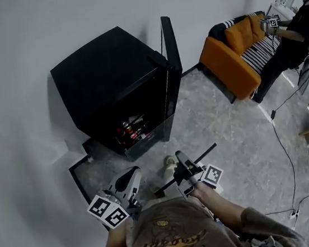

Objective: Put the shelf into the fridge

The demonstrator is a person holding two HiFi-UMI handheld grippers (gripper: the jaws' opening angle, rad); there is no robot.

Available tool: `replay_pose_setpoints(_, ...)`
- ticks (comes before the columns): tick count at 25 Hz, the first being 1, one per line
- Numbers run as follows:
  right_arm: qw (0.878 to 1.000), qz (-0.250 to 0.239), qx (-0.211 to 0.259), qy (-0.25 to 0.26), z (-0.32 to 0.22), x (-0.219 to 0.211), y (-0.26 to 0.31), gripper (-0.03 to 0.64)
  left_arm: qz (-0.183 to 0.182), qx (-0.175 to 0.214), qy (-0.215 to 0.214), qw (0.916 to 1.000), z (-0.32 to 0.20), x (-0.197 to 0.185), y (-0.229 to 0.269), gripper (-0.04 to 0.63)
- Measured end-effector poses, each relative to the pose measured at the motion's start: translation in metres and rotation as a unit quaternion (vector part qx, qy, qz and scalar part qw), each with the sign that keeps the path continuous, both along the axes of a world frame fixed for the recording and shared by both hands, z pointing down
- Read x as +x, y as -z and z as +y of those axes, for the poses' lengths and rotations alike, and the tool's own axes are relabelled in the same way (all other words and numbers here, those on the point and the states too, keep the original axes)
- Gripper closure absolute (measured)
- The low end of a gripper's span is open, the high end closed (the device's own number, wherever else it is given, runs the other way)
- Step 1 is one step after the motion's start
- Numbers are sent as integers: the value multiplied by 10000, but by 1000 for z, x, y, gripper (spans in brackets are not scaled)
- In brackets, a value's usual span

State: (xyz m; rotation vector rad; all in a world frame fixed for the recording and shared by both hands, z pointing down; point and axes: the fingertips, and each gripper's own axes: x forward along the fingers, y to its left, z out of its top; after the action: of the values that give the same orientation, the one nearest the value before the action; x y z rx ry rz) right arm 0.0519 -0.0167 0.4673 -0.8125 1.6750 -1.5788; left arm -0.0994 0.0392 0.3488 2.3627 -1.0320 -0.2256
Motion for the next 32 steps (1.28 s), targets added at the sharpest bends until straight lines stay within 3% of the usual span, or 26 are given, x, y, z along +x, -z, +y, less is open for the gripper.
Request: replay_pose_setpoints(32, 9991, -114, -279, 292, -66, -61, -112, 589, -217, -522, -279, 9980, -31, 17, -70, 592)
